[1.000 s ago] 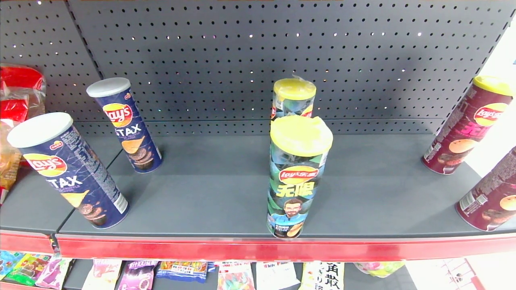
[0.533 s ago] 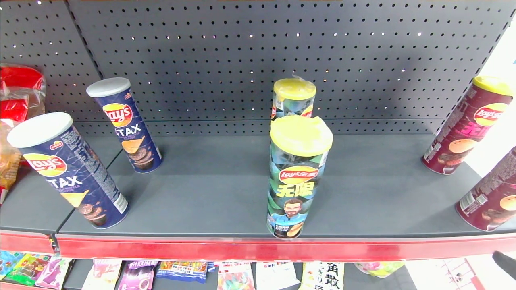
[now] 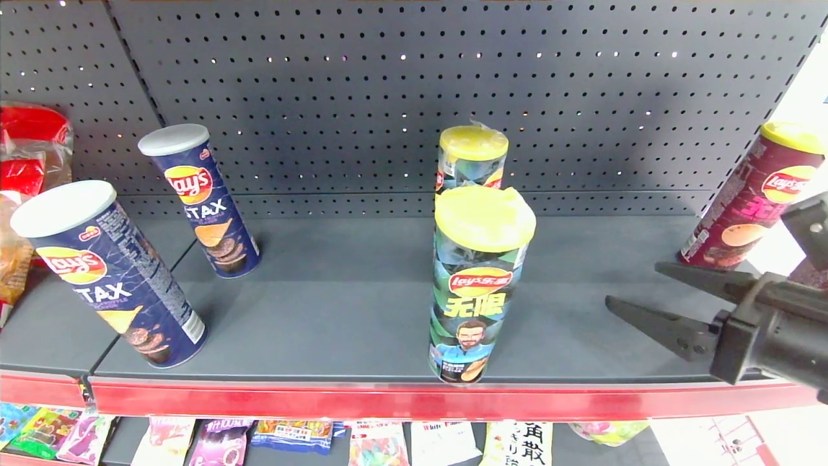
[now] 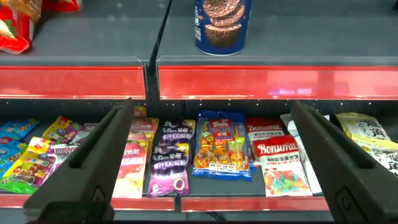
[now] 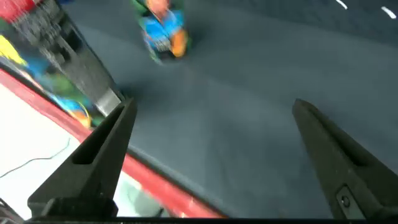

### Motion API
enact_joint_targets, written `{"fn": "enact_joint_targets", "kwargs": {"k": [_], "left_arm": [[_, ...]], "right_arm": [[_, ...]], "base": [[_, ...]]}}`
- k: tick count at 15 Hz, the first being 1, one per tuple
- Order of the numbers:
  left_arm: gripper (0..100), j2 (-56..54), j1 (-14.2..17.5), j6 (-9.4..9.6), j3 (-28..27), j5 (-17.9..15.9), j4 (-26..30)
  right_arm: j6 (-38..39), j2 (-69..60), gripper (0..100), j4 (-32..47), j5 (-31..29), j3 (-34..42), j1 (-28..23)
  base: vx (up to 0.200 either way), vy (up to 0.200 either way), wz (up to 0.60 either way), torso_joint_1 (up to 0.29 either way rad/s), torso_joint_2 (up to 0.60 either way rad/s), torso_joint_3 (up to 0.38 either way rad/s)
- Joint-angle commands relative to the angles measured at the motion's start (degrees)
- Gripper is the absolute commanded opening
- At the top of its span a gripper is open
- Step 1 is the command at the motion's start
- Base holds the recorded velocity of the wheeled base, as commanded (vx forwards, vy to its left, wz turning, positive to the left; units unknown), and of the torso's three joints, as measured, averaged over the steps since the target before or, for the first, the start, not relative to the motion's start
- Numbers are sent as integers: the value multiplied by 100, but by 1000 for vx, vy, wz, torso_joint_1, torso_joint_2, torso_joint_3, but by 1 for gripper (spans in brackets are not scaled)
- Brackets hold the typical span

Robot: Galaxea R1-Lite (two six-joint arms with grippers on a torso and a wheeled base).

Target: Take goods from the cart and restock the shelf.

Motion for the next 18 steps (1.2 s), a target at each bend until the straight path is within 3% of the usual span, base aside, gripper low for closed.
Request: {"fn": "enact_joint_targets", "kwargs": {"k": [1, 6, 9, 13, 18], "left_arm": [[100, 7, 0, 0, 1, -2, 2], [100, 7, 0, 0, 1, -2, 2], [100, 7, 0, 0, 1, -2, 2], [100, 7, 0, 0, 1, -2, 2], [100, 7, 0, 0, 1, -2, 2]], "right_arm": [[-223, 811, 100, -474, 250, 70, 9], [-909, 1172, 100, -491, 654, -27, 27], [-1093, 1444, 100, -491, 1190, -159, 44], [-1673, 1910, 100, -482, 1225, -493, 62], [-1656, 2253, 100, -482, 1181, -818, 370]], "base": [[0, 0, 0, 0, 0, 0], [0, 0, 0, 0, 0, 0], [0, 0, 0, 0, 0, 0], [0, 0, 0, 0, 0, 0], [0, 0, 0, 0, 0, 0]]}}
